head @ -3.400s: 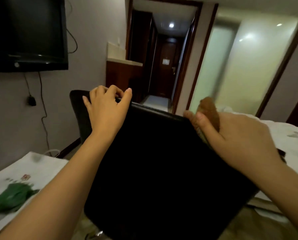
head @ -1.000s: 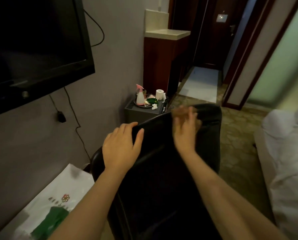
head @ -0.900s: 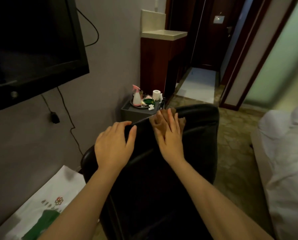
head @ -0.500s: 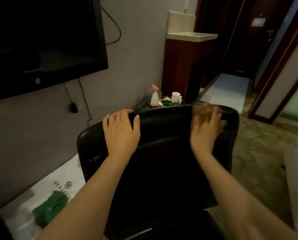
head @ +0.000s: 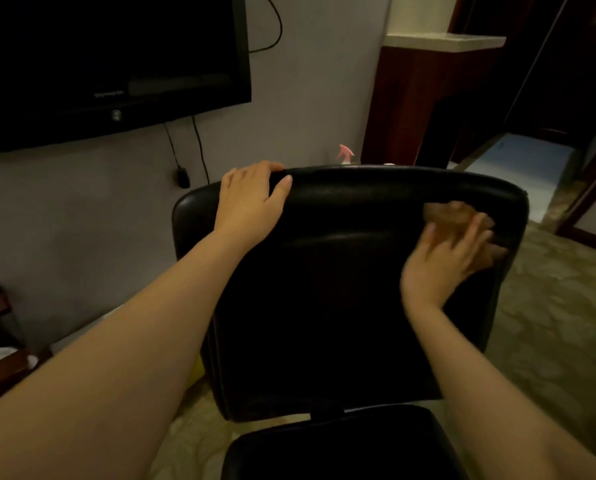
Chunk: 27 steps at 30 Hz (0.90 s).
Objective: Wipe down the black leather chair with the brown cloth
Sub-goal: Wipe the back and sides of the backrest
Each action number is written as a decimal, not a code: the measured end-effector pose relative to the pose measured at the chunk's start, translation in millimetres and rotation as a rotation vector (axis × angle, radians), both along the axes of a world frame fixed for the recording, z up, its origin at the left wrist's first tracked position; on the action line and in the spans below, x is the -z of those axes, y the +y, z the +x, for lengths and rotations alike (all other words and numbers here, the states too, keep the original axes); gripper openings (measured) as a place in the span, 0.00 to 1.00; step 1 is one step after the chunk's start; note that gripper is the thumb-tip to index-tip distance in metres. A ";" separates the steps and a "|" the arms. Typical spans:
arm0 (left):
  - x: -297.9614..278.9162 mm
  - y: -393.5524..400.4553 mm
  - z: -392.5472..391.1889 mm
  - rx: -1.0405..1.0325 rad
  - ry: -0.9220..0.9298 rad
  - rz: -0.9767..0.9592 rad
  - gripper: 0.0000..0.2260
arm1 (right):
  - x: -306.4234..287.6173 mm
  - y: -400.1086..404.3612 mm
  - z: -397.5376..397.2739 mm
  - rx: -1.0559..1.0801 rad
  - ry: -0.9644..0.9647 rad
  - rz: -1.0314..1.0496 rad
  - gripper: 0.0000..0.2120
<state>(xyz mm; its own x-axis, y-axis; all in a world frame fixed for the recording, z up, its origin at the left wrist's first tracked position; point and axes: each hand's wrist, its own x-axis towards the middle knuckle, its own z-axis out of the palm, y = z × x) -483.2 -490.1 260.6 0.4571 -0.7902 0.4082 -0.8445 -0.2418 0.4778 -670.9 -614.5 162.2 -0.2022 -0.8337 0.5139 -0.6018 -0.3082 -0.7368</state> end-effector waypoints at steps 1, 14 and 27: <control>1.6 -2.7 0.4 -0.004 -0.011 -0.003 0.17 | 4.3 15.5 22.4 -0.058 0.025 -0.127 0.26; 83.1 10.8 -38.8 -0.036 -0.253 -0.098 0.27 | 70.8 0.8 -45.4 -0.079 0.202 -0.235 0.26; 128.7 21.0 -42.2 -0.015 -0.431 -0.057 0.32 | 162.6 65.2 -18.9 -0.504 0.790 -0.552 0.27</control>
<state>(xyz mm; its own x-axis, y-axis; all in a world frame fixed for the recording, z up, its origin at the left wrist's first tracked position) -525.5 -469.1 131.8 0.2465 -0.7553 0.6072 -0.9664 -0.2390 0.0950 -689.8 -549.3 -0.4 0.6509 -0.3425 0.6776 -0.5565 -0.8223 0.1190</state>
